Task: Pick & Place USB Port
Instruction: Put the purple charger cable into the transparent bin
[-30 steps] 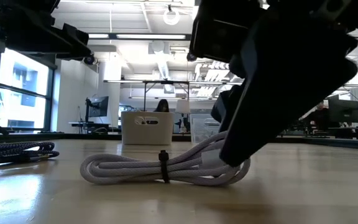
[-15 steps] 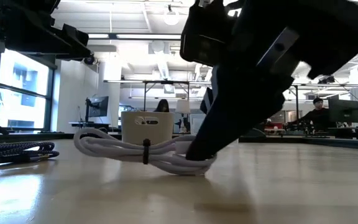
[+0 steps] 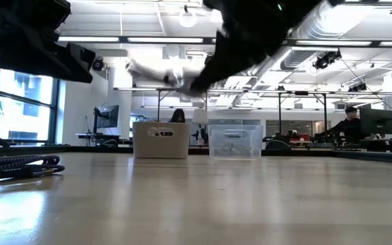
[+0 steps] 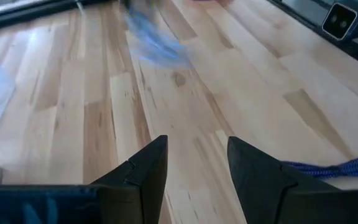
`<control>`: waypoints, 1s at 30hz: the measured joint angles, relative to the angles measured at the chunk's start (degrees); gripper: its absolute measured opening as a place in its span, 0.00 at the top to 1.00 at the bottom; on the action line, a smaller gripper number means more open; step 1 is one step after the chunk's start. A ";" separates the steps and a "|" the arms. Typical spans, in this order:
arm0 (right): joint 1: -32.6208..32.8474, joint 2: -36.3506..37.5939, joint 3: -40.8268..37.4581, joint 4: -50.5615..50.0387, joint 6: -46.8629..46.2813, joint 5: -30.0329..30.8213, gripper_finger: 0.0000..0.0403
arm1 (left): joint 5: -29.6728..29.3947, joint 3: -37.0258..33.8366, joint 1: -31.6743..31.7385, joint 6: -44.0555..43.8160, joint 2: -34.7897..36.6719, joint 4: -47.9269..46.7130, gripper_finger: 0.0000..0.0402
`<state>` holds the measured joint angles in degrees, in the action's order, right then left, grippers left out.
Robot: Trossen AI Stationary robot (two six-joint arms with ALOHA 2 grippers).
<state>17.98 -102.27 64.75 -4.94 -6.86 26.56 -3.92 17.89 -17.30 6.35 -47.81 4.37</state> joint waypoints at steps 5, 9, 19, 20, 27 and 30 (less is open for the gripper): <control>-4.15 8.99 0.09 -5.82 4.48 13.49 0.96 | 0.00 0.02 0.00 -0.76 -2.29 0.08 0.59; -9.79 14.24 0.11 -11.20 0.85 20.59 0.96 | -0.08 0.02 0.00 -0.79 -3.99 0.15 0.59; -27.94 11.64 -0.02 -21.27 -10.67 14.69 0.96 | -4.56 0.02 0.00 2.29 -5.34 0.14 0.59; -29.36 10.57 -0.02 -21.04 -10.70 13.18 0.96 | -5.14 0.02 0.02 2.68 -5.34 0.14 0.59; -35.11 3.94 -0.02 -21.88 -11.92 7.35 0.96 | -6.29 0.02 0.00 3.79 -5.34 0.13 0.59; -35.77 2.44 -0.07 -22.91 -13.31 7.44 0.95 | -7.45 0.02 0.01 1.99 -5.34 0.12 0.59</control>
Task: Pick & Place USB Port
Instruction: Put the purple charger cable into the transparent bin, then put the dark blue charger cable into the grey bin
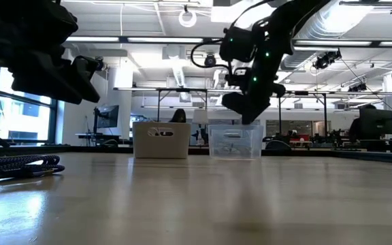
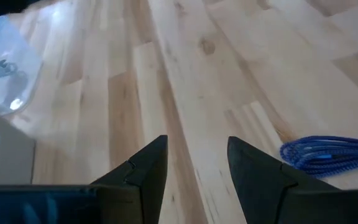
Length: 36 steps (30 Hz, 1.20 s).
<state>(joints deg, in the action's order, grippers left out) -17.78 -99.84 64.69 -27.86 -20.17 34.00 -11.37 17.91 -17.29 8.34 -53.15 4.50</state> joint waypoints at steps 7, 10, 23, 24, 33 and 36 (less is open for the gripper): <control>0.25 -0.34 0.02 4.38 5.19 -0.31 0.76 | -2.87 0.00 0.01 0.38 0.00 -0.07 0.59; 1.02 -0.13 0.02 6.84 7.83 -1.54 0.72 | -3.72 0.00 0.01 0.39 0.00 -0.07 0.59; 8.96 2.79 0.08 17.80 22.20 -1.39 0.71 | -5.06 1.36 0.03 -0.46 0.21 2.54 0.59; 10.28 3.41 0.11 19.00 24.12 -1.43 0.71 | -4.23 2.42 0.05 -1.03 0.75 1.78 0.59; 20.26 6.95 0.17 22.50 31.41 0.65 0.71 | 2.94 21.94 -1.63 -8.28 3.79 -30.93 0.59; 22.02 7.07 0.15 20.01 31.11 0.30 0.71 | 3.11 25.52 -4.45 -11.36 1.99 -37.87 0.59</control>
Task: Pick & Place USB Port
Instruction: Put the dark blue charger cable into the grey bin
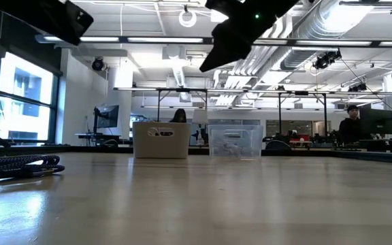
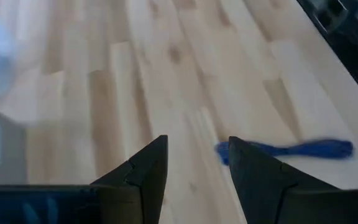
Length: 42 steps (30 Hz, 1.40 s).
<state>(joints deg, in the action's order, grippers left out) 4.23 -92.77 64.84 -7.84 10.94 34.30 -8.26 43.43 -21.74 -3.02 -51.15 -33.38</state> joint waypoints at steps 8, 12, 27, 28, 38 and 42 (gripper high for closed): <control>2.01 0.00 -0.01 -5.81 -3.78 -0.52 0.71 | 6.31 0.97 -7.94 13.21 -6.38 -0.41 0.59; 2.31 0.00 -0.02 -6.97 -5.76 -0.84 0.71 | 4.69 0.97 -12.18 30.50 -10.03 -1.11 0.59; 2.99 0.00 -0.04 -8.04 -13.94 -9.91 0.71 | -7.65 0.93 -15.04 51.77 -22.34 3.62 0.59; 3.23 0.00 -0.04 -8.01 -14.24 -10.11 0.71 | -8.41 0.93 -15.04 51.81 -22.89 3.84 0.59; 4.08 0.00 -0.07 -4.48 -17.92 -10.07 0.71 | -6.22 0.93 -15.04 52.71 -27.26 3.77 0.59; 4.08 0.00 -0.07 -2.13 -18.03 -10.12 0.71 | -4.07 0.93 -15.04 52.70 -29.05 4.22 0.59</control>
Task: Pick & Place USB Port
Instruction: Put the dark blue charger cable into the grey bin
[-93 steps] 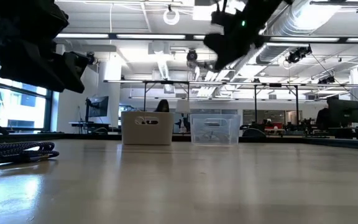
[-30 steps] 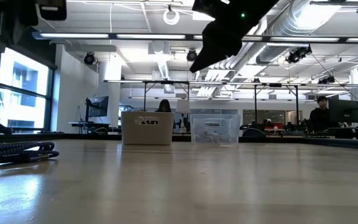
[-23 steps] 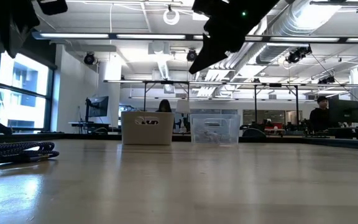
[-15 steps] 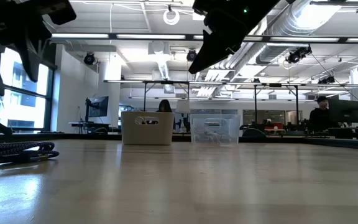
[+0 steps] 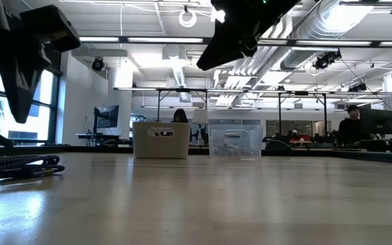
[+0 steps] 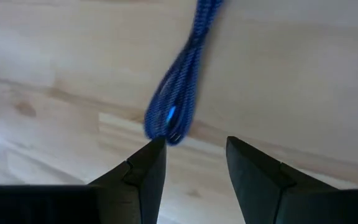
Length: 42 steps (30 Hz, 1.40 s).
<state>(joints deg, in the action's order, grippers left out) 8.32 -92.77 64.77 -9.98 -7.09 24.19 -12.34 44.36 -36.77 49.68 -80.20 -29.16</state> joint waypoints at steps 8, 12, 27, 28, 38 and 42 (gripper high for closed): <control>0.00 -0.04 0.00 0.81 -0.03 -0.64 0.71 | 1.48 0.00 0.00 4.19 -3.36 5.68 0.59; 0.01 -0.04 0.00 0.45 -0.42 -1.09 0.71 | 1.37 0.00 0.00 4.69 -4.09 7.07 0.59; 0.35 -0.07 0.00 -0.09 -0.63 -2.93 0.71 | 1.33 0.00 0.00 7.07 -5.07 11.76 0.59; 0.44 -0.07 0.00 -0.05 -0.62 -2.93 0.71 | 1.31 0.00 0.00 7.10 -5.21 11.22 0.59; 0.74 -0.07 0.00 -0.05 -0.61 -2.95 0.71 | 0.43 2.19 0.00 7.32 -8.36 8.84 0.59; 0.74 -0.07 0.00 -0.02 -0.61 -2.95 0.71 | -0.28 5.30 0.00 7.53 -9.79 4.22 0.59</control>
<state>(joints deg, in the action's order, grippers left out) 9.06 -92.84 64.77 -10.00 -7.70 21.23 -12.62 49.66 -36.77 57.20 -89.99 -24.94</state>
